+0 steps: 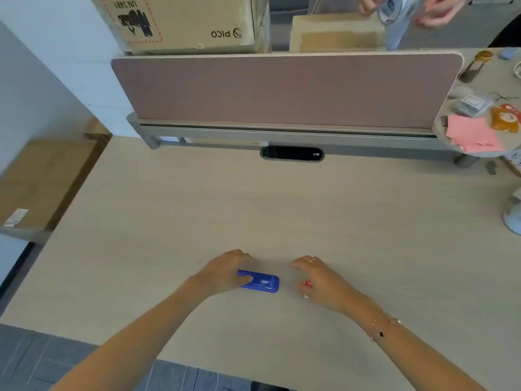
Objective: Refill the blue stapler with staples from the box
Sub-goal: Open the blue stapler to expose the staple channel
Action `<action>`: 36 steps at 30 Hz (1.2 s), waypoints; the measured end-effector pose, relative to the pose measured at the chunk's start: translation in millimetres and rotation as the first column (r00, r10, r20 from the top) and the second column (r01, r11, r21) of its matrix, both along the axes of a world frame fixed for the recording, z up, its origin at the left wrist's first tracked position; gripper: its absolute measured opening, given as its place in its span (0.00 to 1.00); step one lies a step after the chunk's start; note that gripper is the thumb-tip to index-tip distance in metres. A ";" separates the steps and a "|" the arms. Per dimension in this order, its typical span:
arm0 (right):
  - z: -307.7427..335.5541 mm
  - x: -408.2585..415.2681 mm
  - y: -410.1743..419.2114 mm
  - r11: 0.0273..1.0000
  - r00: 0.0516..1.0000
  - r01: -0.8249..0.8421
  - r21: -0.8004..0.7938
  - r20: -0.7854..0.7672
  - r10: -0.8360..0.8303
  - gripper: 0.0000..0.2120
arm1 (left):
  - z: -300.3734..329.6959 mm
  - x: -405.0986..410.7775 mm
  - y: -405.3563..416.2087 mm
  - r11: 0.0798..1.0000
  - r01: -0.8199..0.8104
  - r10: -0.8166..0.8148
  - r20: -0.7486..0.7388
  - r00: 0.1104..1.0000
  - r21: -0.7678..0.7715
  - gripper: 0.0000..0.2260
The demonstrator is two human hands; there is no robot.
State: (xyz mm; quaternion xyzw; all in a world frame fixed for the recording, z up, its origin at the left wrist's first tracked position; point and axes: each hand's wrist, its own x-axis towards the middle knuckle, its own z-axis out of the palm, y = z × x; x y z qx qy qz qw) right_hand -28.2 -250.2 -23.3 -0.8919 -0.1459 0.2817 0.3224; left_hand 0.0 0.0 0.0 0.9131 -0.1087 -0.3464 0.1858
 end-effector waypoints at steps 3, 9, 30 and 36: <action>-16.9 -1.7 7.4 1.000 0.999 -0.015 -0.021 0.037 0.016 0.21 | -10.7 -2.9 -4.2 0.997 0.055 -0.056 -0.017 0.998 -0.057 0.17; -54.8 -10.8 26.4 0.999 0.993 0.024 0.030 0.112 -0.028 0.18 | -39.5 -10.6 -10.5 0.987 0.160 -0.158 0.188 0.969 0.003 0.15; -103.4 -2.8 49.7 0.943 0.937 0.160 0.290 0.257 -0.238 0.16 | -69.5 -24.9 -7.7 0.984 0.155 -0.100 0.448 0.888 -0.088 0.09; -111.4 -4.7 49.0 0.945 0.916 0.138 0.298 0.325 -0.236 0.16 | -78.1 -24.6 -4.0 0.976 0.198 -0.120 0.531 0.839 -0.092 0.10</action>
